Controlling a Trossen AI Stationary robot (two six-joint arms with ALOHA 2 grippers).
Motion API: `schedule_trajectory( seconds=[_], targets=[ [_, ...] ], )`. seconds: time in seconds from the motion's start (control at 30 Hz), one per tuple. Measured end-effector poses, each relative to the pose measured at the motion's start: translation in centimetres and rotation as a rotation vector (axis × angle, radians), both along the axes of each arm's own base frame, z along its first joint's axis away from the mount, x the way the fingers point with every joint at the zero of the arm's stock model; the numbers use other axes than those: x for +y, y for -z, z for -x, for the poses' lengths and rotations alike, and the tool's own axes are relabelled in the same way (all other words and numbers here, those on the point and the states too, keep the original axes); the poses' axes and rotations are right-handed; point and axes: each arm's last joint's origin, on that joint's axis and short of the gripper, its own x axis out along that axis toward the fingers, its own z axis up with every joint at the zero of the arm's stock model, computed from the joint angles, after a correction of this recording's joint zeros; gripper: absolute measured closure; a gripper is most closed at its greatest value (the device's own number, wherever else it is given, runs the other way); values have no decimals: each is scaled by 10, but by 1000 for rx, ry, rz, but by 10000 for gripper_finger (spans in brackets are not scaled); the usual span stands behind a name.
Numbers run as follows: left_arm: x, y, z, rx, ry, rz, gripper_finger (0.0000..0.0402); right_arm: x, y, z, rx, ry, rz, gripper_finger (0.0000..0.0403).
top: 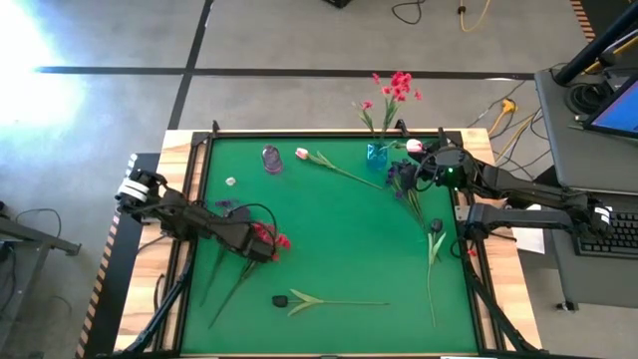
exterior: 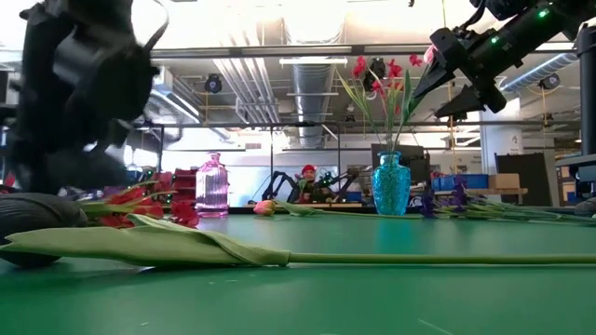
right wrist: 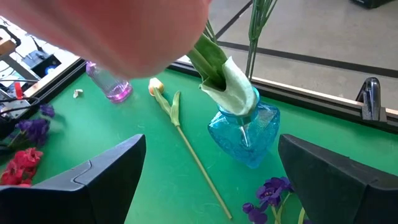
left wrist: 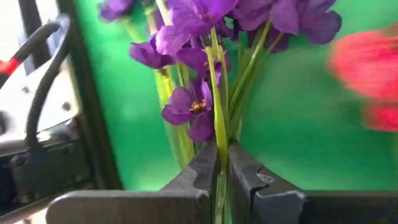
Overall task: Sort flowers into vase by color
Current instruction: Put the left violet flowers into the violet vase
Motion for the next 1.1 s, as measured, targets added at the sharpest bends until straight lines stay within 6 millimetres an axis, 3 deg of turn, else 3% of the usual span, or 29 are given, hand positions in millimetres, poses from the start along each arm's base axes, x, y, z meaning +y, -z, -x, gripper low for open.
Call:
schedule_trajectory(
  seconds=[0.27,0.53,0.67,0.97,1.1],
  targets=[
    [-7,-37,-35,-159,184,-9,401,0,1,0,4,0,-2,44],
    [-6,-41,-38,-194,200,-68,391,0,5,0,14,0,-6,44],
    [-4,-40,-38,-190,192,-70,348,0,6,1,18,0,-9,44],
    [-2,-37,-35,-163,187,-55,190,0,7,1,18,-7,-12,44],
    [-2,-35,-34,-155,184,-42,154,1,9,1,24,-9,-18,44]
  ],
)
